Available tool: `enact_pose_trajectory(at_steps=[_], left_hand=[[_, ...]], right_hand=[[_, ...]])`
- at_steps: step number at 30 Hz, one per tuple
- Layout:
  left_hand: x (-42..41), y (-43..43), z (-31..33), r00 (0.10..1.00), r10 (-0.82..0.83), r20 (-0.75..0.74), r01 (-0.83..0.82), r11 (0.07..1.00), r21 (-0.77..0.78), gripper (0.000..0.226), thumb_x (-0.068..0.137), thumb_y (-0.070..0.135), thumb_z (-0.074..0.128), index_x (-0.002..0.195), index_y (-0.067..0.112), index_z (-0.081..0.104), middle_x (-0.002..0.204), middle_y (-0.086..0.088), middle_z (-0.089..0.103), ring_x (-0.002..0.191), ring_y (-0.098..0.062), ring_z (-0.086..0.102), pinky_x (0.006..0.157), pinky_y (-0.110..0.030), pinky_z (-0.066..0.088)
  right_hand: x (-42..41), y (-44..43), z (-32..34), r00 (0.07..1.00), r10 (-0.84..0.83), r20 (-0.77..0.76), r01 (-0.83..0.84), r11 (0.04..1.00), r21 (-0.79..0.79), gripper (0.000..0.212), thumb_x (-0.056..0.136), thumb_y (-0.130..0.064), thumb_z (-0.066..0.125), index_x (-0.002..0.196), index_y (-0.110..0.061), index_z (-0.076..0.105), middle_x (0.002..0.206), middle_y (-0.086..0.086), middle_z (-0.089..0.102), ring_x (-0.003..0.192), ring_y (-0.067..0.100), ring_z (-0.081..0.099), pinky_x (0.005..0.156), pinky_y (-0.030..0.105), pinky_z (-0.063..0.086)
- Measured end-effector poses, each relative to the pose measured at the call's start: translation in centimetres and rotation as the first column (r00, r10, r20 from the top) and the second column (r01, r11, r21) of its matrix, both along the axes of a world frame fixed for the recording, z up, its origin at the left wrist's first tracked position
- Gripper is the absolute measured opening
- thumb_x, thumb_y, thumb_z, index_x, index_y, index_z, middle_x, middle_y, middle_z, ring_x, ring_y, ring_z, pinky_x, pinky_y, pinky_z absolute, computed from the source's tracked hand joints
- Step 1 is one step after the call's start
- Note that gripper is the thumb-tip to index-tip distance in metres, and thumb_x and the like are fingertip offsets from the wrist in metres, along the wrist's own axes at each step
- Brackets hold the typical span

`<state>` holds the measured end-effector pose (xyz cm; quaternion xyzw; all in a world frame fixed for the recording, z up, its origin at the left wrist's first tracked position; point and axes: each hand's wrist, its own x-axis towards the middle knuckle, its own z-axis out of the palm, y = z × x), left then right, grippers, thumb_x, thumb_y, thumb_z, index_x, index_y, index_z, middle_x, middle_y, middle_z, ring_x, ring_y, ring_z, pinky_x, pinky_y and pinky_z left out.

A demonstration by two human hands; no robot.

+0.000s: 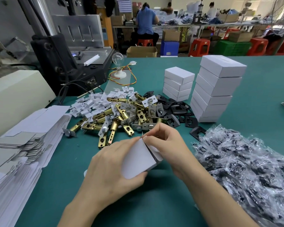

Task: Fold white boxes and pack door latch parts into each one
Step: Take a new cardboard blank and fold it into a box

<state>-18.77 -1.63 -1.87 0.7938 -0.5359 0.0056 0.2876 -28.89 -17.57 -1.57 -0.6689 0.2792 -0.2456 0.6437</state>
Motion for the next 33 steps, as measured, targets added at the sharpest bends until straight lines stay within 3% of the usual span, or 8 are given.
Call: enact_pose_trajectory(at_steps=[3,6,11,14,20,23,28,33], left_hand=[[0.1,-0.1,-0.5,1.0,-0.016,-0.017,0.017,0.999,0.051,0.091,0.069,0.061,0.071,0.154,0.041,0.045,0.136,0.023,0.06,0.119,-0.001,0.055,0.093,-0.02,0.044],[0.1,-0.1,-0.9,0.999,0.005,-0.034,-0.005,1.0,0.005,0.097,0.068,0.067,0.068,0.157,0.046,0.036,0.135,0.031,0.054,0.122,0.005,0.049,0.091,-0.01,0.037],[0.4,0.0,-1.1,0.996,0.065,-0.053,-0.069,0.993,-0.093,0.096,0.066,0.071,0.063,0.155,0.042,0.042,0.13,0.036,0.047,0.122,0.003,0.049,0.089,-0.024,0.045],[0.4,-0.2,-1.3,0.996,0.076,-0.045,-0.081,0.99,-0.116,0.093,0.068,0.068,0.065,0.153,0.038,0.046,0.132,0.033,0.049,0.121,0.001,0.051,0.091,-0.027,0.047],[0.5,-0.1,-1.5,1.0,0.02,-0.016,-0.022,0.98,-0.199,0.061,0.074,0.052,0.075,0.132,0.046,0.055,0.134,0.024,0.058,0.119,-0.007,0.06,0.081,-0.04,0.058],[0.6,-0.2,-1.6,1.0,0.012,0.002,-0.011,0.977,-0.214,0.053,0.076,0.053,0.073,0.126,0.041,0.059,0.134,0.02,0.058,0.118,-0.011,0.061,0.075,-0.041,0.059],[0.8,-0.3,-1.7,0.999,-0.001,0.034,0.007,0.988,-0.156,0.055,0.079,0.059,0.067,0.133,0.051,0.056,0.136,0.021,0.052,0.113,-0.009,0.06,0.073,-0.04,0.059],[0.8,-0.3,-1.8,0.999,0.003,0.038,0.003,0.984,-0.177,0.052,0.078,0.059,0.069,0.128,0.05,0.055,0.132,0.024,0.052,0.101,-0.005,0.061,0.063,-0.038,0.058]], right_hand=[[0.1,0.2,-0.3,1.0,0.004,-0.014,-0.003,1.0,0.015,0.009,0.078,-0.023,0.076,0.077,-0.025,0.067,0.085,0.003,0.072,0.076,0.007,0.062,0.065,0.022,0.046],[0.0,0.2,-0.2,0.999,0.048,-0.006,-0.048,0.997,0.055,0.006,0.086,-0.023,0.076,0.084,-0.025,0.071,0.084,-0.003,0.072,0.075,0.006,0.064,0.057,0.021,0.048],[-0.4,0.0,0.9,0.988,0.151,0.011,-0.151,0.986,0.07,0.022,0.078,-0.026,0.067,0.098,-0.033,0.074,0.098,-0.009,0.076,0.086,0.004,0.07,0.067,0.018,0.055],[-0.5,0.3,1.0,0.977,0.211,-0.016,-0.209,0.975,0.08,0.027,0.08,-0.025,0.067,0.105,-0.034,0.071,0.101,-0.003,0.077,0.083,0.007,0.07,0.062,0.022,0.055],[-0.5,0.6,1.1,0.984,0.179,-0.011,-0.179,0.984,0.02,0.023,0.09,-0.021,0.068,0.106,-0.038,0.07,0.1,0.0,0.077,0.088,0.018,0.072,0.062,0.025,0.054],[-0.6,0.4,1.2,0.985,0.174,0.009,-0.174,0.983,0.061,0.027,0.09,-0.018,0.065,0.107,-0.038,0.072,0.099,0.002,0.078,0.088,0.017,0.074,0.063,0.025,0.057],[-0.7,0.3,1.4,0.982,0.187,0.027,-0.189,0.974,0.122,0.027,0.097,-0.012,0.061,0.11,-0.032,0.073,0.099,0.007,0.077,0.086,0.015,0.074,0.066,0.032,0.061],[-0.7,0.3,1.4,0.976,0.217,0.019,-0.217,0.965,0.148,0.024,0.099,-0.015,0.062,0.113,-0.03,0.074,0.099,0.002,0.077,0.089,0.015,0.074,0.067,0.035,0.063]])
